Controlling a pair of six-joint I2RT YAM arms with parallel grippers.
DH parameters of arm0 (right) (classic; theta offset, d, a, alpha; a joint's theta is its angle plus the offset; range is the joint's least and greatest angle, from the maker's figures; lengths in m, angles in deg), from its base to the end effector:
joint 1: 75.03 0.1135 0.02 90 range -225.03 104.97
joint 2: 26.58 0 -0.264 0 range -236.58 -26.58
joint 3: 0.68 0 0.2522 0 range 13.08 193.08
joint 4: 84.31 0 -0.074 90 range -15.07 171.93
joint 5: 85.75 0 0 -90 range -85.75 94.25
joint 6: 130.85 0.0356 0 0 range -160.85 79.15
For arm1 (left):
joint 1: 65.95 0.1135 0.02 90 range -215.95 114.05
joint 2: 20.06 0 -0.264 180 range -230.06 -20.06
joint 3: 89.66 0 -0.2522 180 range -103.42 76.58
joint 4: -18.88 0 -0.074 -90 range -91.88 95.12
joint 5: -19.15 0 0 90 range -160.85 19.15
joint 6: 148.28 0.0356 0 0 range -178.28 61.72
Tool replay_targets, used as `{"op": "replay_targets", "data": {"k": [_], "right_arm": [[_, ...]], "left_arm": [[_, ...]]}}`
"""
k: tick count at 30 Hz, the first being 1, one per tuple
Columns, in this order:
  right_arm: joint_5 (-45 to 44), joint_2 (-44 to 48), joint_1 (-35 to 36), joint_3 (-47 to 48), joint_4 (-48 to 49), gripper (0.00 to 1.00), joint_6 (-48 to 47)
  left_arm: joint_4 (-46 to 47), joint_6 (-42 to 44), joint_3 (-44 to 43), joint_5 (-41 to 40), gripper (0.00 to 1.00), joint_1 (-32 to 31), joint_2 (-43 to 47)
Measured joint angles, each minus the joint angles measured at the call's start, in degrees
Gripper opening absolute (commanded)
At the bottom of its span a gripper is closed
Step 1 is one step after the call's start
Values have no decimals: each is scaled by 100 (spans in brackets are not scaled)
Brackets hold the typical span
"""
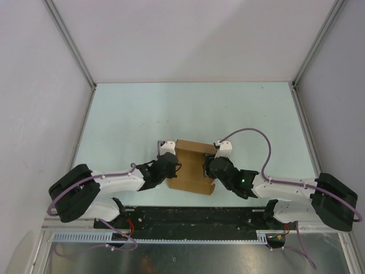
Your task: Fold the paper box
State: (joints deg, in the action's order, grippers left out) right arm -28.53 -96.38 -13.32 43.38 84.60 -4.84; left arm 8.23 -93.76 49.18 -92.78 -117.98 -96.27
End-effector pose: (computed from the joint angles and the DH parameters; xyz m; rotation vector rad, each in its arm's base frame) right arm 0.1303 0.2015 0.1894 -0.1657 2.1162 0.3851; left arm 0.1571 -0.1797 0.1485 0.1523 2.3141 -0.3273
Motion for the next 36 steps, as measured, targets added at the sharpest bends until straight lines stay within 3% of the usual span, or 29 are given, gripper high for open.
{"op": "replay_targets", "data": {"k": [13,24,30,36], "right_arm": [[210,1106,-223,-511,-98,58,282],[103,2153,-345,-782,-520,58,501],[-111,3014,-391,-846,-894,59,601],[-229,3298,-463,-848,-1207,59,649]], "left_arm": [[-852,358,-1292,-1333,4,-911,-1327],[-2024,450,-2531,-2992,4,-1716,-2774],[-2472,398,-2924,-3646,10,-1982,-3346],[-2708,260,-3060,-4011,19,-2129,-3600]]}}
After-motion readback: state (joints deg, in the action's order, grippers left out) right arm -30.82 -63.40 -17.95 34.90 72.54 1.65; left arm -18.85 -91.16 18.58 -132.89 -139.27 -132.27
